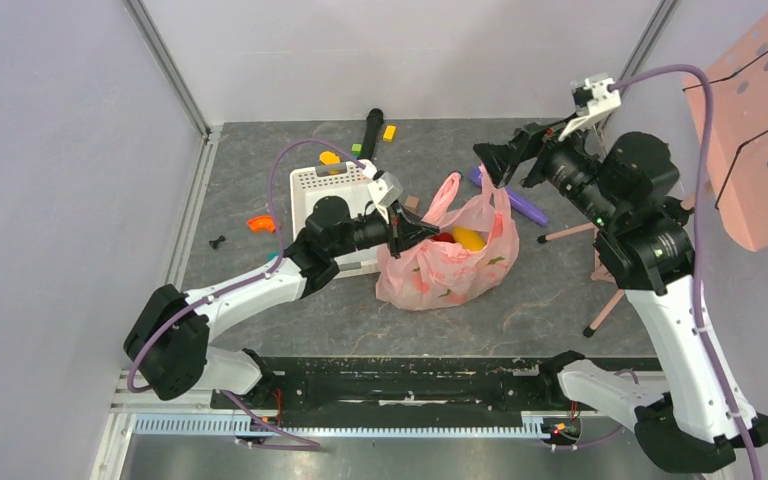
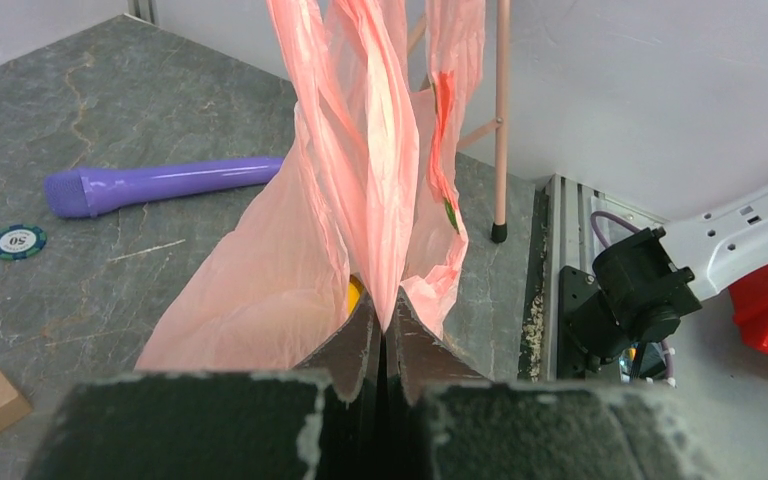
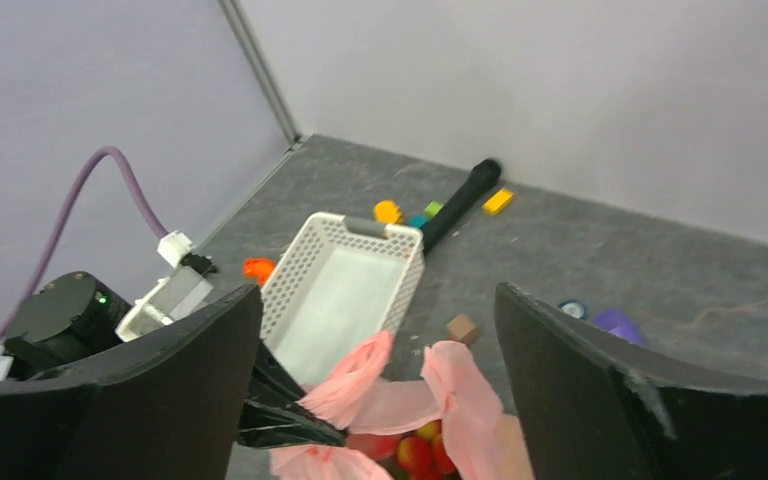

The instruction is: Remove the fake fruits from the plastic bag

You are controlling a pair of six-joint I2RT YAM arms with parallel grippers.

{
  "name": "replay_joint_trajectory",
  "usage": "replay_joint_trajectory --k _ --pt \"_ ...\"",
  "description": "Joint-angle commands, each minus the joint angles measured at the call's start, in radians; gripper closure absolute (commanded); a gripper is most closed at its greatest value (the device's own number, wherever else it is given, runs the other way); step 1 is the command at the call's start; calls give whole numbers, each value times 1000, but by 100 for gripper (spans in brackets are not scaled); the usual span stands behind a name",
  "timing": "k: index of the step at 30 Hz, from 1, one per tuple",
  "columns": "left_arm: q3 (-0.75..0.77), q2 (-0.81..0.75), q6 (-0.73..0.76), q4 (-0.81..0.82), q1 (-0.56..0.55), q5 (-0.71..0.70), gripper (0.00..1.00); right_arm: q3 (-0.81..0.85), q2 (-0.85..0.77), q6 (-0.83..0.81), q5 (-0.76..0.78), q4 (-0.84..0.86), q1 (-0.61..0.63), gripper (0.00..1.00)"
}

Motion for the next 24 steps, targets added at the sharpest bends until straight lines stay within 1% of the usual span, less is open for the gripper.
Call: replay_joint_trajectory --k 1,2,4,5,7,9,12,15,19,22,24 --pt "40 -34 45 -12 -5 -13 96 -9 21 80 -5 -16 48 24" --pt "39 -35 45 -12 -5 -15 96 -12 23 85 18 -21 75 37" --pt "39 -35 47 -14 -6 -15 96 -10 36 88 57 -38 132 58" --pt "37 -35 47 -14 -6 -14 96 -10 44 90 80 -48 161 71" --pt "32 -35 47 -15 -6 -14 97 -10 68 90 136 -60 233 87" --pt "27 -36 47 -14 -7 -18 97 -16 92 86 208 -81 287 100" --pt "18 -47 49 -14 -7 -30 97 -62 100 87 325 -110 333 100" --pt "15 -50 56 -20 -7 -42 97 -131 96 86 435 -153 350 100" --pt "20 -53 63 -34 -7 -50 97 -254 91 96 472 -174 350 100" --pt "18 -55 62 -35 -7 -55 98 -357 68 99 470 -130 351 100" --pt "18 -54 57 -36 -7 -56 98 -398 59 106 512 -113 350 100"
